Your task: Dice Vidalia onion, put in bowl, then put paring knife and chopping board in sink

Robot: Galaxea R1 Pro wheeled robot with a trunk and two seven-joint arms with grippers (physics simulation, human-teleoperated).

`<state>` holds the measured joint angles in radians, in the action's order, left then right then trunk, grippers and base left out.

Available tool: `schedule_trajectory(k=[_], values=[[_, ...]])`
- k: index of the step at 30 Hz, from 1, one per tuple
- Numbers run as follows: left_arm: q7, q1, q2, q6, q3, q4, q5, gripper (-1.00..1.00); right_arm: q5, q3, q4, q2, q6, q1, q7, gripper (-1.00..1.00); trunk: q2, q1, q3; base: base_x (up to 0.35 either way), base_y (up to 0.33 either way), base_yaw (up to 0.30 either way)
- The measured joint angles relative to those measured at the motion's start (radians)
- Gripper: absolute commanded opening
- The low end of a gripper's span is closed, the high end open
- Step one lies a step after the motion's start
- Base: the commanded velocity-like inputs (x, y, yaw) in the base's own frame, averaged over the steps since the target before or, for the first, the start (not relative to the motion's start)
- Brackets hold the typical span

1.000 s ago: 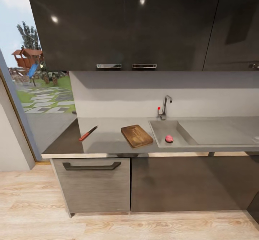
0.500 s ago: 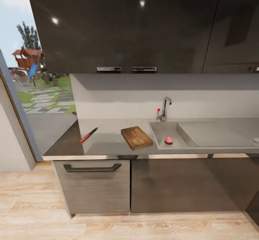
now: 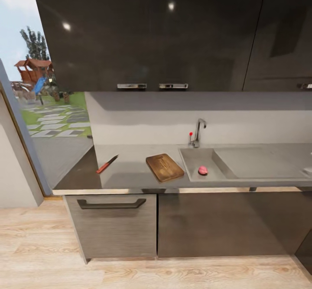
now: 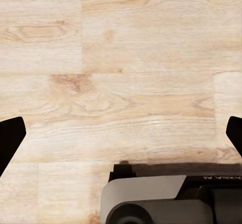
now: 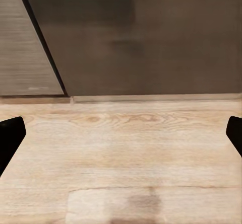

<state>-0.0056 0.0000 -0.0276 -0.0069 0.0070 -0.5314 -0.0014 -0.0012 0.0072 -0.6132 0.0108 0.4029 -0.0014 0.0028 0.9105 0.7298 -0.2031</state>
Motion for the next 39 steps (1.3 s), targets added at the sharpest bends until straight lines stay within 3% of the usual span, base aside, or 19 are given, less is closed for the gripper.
schedule_trajectory(k=[39], values=[[0.000,0.000,0.000,0.000,0.000,-0.001,0.000,1.00,0.000,0.000,0.002,0.000,0.000,0.000,0.000,1.00,-0.273,-0.150,0.123,0.000,0.000,0.000]])
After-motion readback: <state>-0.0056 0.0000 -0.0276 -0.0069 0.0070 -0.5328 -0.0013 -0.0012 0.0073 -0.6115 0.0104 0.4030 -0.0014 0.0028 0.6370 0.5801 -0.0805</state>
